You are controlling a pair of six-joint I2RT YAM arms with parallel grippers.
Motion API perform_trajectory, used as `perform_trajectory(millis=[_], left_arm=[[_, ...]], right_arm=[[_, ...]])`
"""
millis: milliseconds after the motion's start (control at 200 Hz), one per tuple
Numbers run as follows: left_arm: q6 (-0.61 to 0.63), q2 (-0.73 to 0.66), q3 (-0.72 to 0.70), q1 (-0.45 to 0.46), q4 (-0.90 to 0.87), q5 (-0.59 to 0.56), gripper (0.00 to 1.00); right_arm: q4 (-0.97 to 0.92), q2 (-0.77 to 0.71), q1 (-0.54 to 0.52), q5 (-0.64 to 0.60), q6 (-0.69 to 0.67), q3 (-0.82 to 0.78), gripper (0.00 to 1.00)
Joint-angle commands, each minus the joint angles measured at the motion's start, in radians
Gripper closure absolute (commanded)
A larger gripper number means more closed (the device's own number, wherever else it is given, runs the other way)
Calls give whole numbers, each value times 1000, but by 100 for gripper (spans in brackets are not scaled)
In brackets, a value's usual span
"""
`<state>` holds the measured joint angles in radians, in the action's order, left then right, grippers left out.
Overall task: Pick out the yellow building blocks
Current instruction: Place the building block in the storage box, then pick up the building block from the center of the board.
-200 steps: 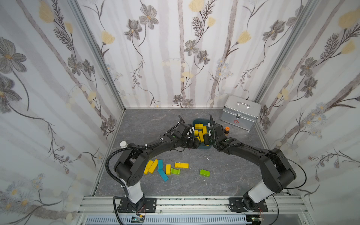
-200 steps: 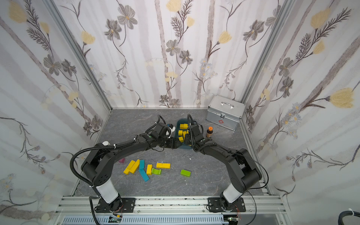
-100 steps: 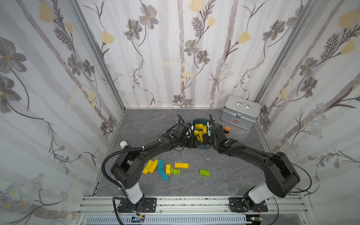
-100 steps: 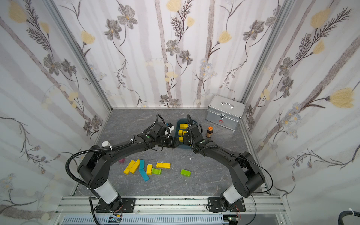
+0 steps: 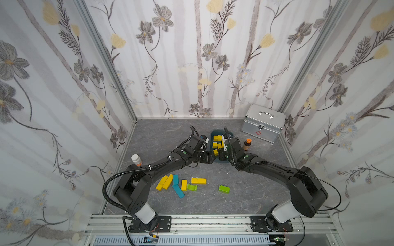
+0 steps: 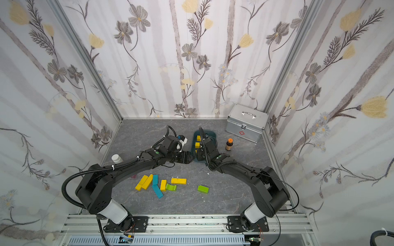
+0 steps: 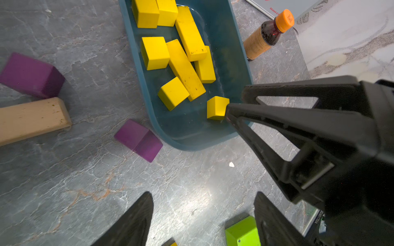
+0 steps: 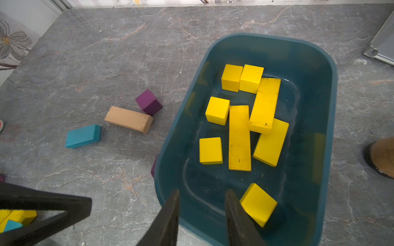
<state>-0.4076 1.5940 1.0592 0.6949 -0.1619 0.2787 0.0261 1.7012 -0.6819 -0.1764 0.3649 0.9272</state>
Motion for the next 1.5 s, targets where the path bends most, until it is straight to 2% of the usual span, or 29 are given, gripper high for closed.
perform_trajectory(millis=[0, 685, 704, 779, 934, 1169, 1494], left_arm=[[4, -30, -25, -1, 2, -31, 24], [30, -296, -242, -1, -77, -189, 23], [29, -303, -248, 0, -78, -193, 23], [28, -329, -270, 0, -87, -201, 23], [23, -375, -304, -1, -129, -217, 23], [18, -418, -340, -1, -162, -236, 22], [-93, -534, -425, -1, -229, -248, 22]], right_arm=[[66, -12, -13, 12, -29, 6, 62], [138, 43, -87, 115, -73, 53, 62], [140, 46, -115, 116, -75, 54, 62], [146, 55, -122, 126, -75, 57, 62], [149, 89, -133, 189, -87, 81, 62], [120, 137, -185, 157, -128, 130, 62], [94, 176, -199, 167, -139, 148, 63]])
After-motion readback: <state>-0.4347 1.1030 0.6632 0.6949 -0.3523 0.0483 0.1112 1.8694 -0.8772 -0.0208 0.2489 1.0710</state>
